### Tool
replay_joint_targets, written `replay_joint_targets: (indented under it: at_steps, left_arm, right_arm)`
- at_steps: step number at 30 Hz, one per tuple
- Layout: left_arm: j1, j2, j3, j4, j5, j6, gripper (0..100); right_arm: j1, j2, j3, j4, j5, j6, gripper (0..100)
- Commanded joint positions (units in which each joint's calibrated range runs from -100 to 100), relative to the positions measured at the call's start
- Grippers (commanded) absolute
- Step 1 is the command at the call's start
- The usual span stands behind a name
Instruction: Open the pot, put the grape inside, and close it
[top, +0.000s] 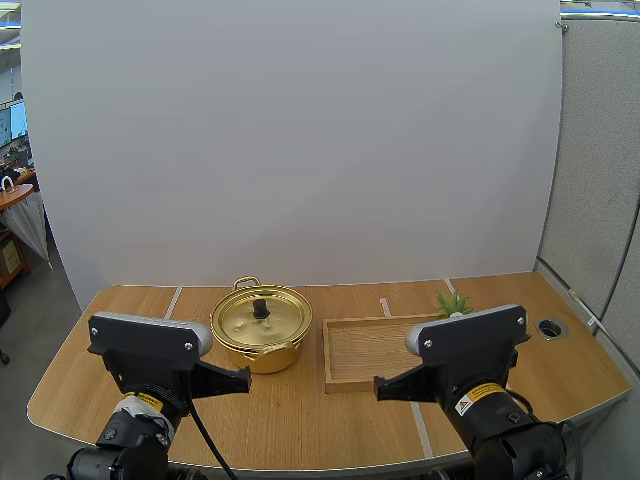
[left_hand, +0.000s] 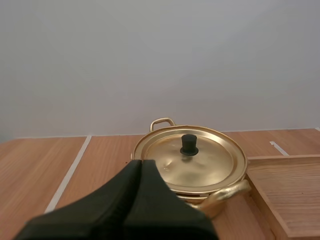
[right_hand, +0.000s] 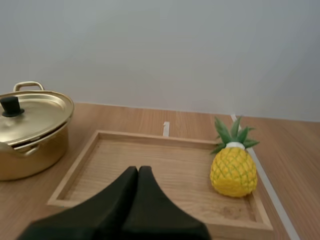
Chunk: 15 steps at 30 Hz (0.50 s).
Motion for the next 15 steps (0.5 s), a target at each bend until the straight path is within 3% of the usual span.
replay_joint_targets:
  at_steps: [1,15]
  left_arm:
    - [0.33,-0.2,0.17,13.98,9.55,-16.81,0]
    - [0.33,-0.2,0.17,15.55,10.41,-17.91,0]
  right_arm:
    - [-0.92,-0.37,0.0,-0.38,7.83,0.08,0]
    - [-1.21,-0.37,0.0,-0.63,9.62,0.43,0]
